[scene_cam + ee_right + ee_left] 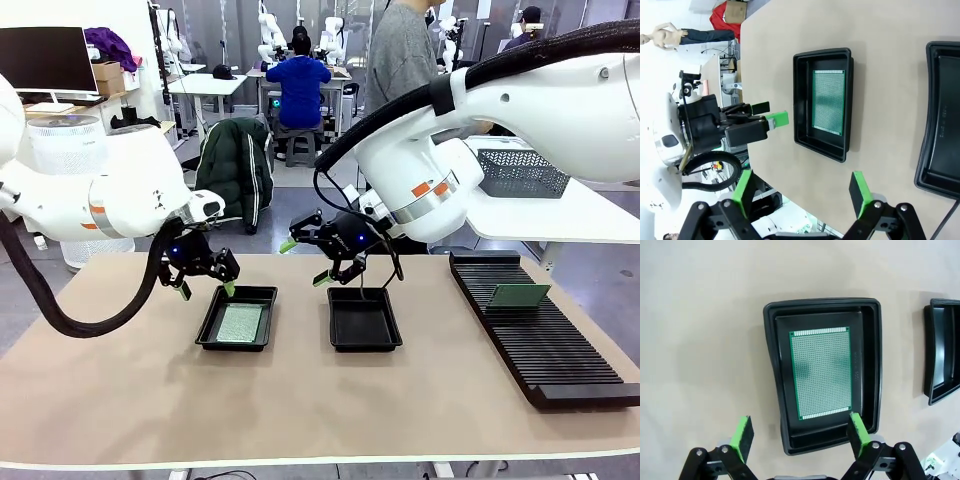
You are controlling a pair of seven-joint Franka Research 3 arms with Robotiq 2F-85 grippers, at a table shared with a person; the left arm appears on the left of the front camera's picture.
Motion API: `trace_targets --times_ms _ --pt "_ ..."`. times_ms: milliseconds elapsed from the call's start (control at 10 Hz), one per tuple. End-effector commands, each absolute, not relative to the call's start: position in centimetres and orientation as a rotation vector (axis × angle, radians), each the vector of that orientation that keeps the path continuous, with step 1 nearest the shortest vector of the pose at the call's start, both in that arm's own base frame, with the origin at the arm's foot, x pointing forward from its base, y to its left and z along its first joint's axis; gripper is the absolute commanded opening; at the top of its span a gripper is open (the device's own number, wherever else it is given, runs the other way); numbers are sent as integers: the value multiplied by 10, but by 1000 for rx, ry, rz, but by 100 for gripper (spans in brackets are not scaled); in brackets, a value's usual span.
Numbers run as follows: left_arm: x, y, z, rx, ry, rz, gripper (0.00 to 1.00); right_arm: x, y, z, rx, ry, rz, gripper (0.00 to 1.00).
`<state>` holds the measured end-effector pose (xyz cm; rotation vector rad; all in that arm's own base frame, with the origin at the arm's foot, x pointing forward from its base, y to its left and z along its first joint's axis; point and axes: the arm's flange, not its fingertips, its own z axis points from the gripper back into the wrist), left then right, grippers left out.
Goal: Inspect and transfer BCBs to ESD trays.
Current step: Pick up the ESD tray and place it on the left side of the table.
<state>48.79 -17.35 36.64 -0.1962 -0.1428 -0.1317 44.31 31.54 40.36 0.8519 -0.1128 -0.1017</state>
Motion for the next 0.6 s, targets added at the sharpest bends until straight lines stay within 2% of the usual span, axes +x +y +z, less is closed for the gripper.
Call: trace_targets --times_ms 0,500 --pt "484 -179 364 -150 -161 -111 100 442 318 406 842 -119 -123 100" --pt "495 -189 358 -117 -149 -144 98 442 318 406 842 -119 -123 100"
